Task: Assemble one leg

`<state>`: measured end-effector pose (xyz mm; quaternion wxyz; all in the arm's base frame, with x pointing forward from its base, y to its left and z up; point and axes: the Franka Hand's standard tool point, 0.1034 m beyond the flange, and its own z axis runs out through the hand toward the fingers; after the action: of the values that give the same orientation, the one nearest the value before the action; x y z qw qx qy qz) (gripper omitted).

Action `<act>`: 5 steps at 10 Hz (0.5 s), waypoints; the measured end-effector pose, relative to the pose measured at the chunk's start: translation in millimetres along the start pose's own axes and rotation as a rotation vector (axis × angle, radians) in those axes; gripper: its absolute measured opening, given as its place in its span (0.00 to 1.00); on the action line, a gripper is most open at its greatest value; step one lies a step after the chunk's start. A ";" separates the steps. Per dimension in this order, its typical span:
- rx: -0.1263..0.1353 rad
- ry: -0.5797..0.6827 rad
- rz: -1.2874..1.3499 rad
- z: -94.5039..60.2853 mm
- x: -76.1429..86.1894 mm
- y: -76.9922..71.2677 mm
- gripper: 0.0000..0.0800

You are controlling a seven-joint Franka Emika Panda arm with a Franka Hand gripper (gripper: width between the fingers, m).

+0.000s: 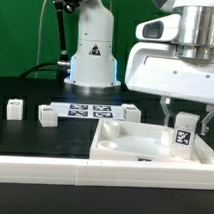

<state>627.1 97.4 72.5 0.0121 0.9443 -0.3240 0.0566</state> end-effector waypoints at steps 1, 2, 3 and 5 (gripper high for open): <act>-0.001 0.001 -0.002 0.0 0.3 0.3 0.39; 0.000 0.001 -0.002 0.2 0.2 0.2 0.39; 0.000 0.001 -0.002 0.2 0.2 0.2 0.67; 0.000 0.001 -0.002 0.2 0.2 0.2 0.79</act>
Offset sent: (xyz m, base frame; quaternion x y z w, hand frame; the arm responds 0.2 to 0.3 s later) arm 0.0000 0.0000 0.0000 0.0000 0.0000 0.0000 1.0000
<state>627.1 97.1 72.3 0.0123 0.9445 -0.3233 0.0571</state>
